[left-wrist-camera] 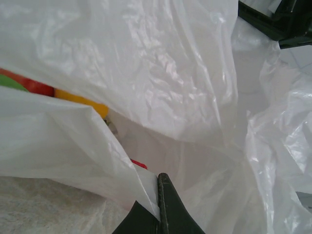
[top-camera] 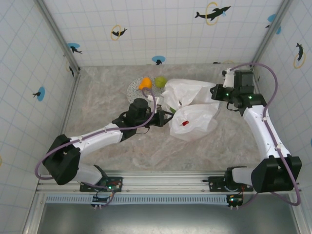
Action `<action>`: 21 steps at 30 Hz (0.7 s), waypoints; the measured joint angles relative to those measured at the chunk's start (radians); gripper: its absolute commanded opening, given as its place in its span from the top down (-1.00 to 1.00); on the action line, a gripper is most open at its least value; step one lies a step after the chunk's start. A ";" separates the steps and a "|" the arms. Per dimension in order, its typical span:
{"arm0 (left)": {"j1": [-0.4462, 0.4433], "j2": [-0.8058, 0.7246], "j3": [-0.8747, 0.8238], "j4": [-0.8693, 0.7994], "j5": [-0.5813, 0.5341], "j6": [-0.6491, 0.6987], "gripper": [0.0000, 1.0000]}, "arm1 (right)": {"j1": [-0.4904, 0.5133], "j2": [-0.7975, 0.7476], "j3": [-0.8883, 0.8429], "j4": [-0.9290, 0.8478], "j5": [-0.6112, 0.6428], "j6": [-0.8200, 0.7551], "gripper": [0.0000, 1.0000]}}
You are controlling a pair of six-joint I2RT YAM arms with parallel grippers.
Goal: Place the fruits into the plastic bag
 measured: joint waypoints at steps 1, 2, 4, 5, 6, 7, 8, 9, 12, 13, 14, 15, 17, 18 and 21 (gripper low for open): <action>0.000 0.000 0.000 -0.006 -0.004 0.007 0.38 | 0.000 0.003 -0.004 0.004 -0.005 0.003 1.00; 0.000 -0.001 0.000 -0.016 -0.008 0.014 0.32 | 0.000 0.005 -0.008 0.008 -0.008 0.006 1.00; 0.000 -0.006 0.000 -0.045 -0.022 0.030 0.10 | 0.000 0.006 -0.016 0.013 -0.014 0.010 1.00; 0.000 -0.011 0.000 -0.058 -0.030 0.040 0.01 | 0.000 0.006 -0.018 0.015 -0.017 0.011 1.00; 0.002 -0.019 0.000 -0.073 -0.037 0.049 -0.10 | 0.000 0.005 -0.021 0.019 -0.025 0.013 1.00; 0.003 -0.028 0.000 -0.089 -0.043 0.063 -0.20 | 0.000 0.006 -0.023 0.023 -0.031 0.014 1.00; 0.008 -0.038 0.000 -0.103 -0.050 0.073 -0.26 | 0.000 0.006 -0.025 0.027 -0.037 0.015 1.00; 0.013 -0.051 0.000 -0.117 -0.060 0.085 -0.34 | 0.000 0.005 -0.027 0.031 -0.046 0.016 1.00; 0.032 -0.096 0.000 -0.160 -0.082 0.123 -0.49 | 0.000 0.006 -0.031 0.037 -0.061 0.018 1.00; 0.040 -0.113 0.000 -0.173 -0.087 0.135 -0.53 | 0.000 0.006 -0.031 0.040 -0.066 0.018 1.00; 0.046 -0.128 0.000 -0.183 -0.091 0.148 -0.55 | 0.000 0.006 -0.031 0.044 -0.070 0.019 1.00; 0.054 -0.146 0.000 -0.196 -0.095 0.162 -0.58 | 0.000 0.006 -0.031 0.048 -0.074 0.020 1.00; 0.071 -0.174 0.000 -0.214 -0.106 0.183 -0.60 | 0.000 0.008 -0.032 0.054 -0.079 0.022 1.00; 0.084 -0.187 0.000 -0.222 -0.113 0.194 -0.62 | 0.000 0.010 -0.032 0.056 -0.082 0.022 1.00; 0.143 -0.214 0.001 -0.231 -0.141 0.206 -0.66 | 0.000 0.013 -0.041 0.068 -0.087 0.025 1.00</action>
